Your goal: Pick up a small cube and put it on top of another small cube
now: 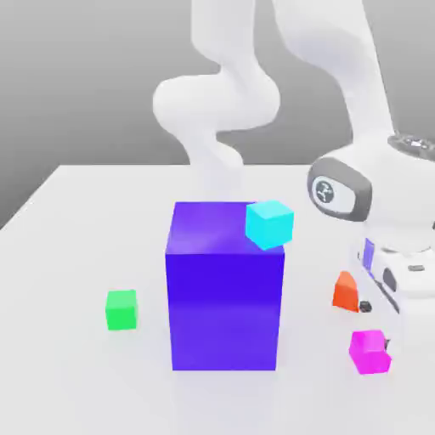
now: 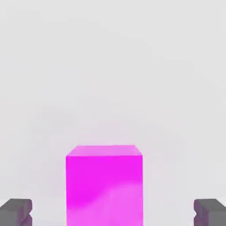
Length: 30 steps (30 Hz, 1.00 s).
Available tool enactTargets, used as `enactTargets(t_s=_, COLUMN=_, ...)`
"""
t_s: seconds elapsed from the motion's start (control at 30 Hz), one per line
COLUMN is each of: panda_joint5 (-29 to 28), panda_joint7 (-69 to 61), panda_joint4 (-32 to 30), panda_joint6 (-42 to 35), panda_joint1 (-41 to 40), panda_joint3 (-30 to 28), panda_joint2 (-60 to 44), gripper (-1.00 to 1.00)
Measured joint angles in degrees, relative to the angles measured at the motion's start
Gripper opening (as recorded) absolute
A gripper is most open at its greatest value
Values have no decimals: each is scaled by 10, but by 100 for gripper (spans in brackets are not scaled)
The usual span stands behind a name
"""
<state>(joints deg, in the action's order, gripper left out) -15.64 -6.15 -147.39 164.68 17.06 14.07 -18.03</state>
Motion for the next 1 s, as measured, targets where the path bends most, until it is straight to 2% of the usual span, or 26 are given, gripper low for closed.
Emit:
enactTargets(t_s=0.07, panda_joint5=-23, panda_joint7=17, panda_joint4=7, panda_joint6=25, panda_joint1=24, panda_joint3=-29, panda_joint2=-33, gripper=0)
enactTargets(t_s=0.1, panda_joint5=-29, panda_joint7=22, panda_joint4=9, panda_joint6=33, panda_joint1=32, panda_joint3=-38, panda_joint2=-43, gripper=-100)
enactTargets(t_s=0.33, panda_joint5=-30, panda_joint7=22, panda_joint4=9, panda_joint6=31, panda_joint1=31, panda_joint3=-37, panda_joint2=-43, gripper=-100)
enactTargets(t_s=0.6, panda_joint5=60, panda_joint7=-43, panda_joint4=-6, panda_joint6=-51, panda_joint1=-19, panda_joint3=33, panda_joint2=69, gripper=-100)
enactTargets(t_s=0.83, panda_joint5=35, panda_joint7=91, panda_joint4=12, panda_joint6=-66, panda_joint1=-47, panda_joint3=-35, panda_joint2=122, gripper=-100)
enactTargets(t_s=1.0, panda_joint5=32, panda_joint7=191, panda_joint4=11, panda_joint6=-73, panda_joint1=-111, panda_joint3=-67, panda_joint2=168, gripper=-100)
